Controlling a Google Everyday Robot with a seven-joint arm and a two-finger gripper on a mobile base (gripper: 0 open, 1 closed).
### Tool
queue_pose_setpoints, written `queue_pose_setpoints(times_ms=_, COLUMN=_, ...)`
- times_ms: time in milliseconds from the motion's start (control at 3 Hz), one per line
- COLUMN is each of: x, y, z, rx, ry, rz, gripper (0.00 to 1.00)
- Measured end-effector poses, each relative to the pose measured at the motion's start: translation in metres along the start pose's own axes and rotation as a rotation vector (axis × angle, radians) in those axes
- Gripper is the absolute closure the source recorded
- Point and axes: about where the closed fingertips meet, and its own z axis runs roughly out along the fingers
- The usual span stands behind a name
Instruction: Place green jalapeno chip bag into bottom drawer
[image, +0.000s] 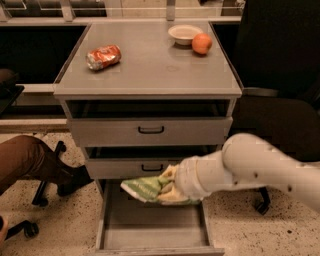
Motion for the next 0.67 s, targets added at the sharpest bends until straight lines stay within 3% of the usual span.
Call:
queue_pose_setpoints(times_ms=333, x=0.052, y=0.037, z=0.049, rx=0.008, ry=-0.003, rz=0.116, gripper=1.0)
queue_pose_setpoints(times_ms=667, x=0.06, y=0.024, z=0.055, rx=0.08, ry=0.001, rz=0.127, gripper=1.0)
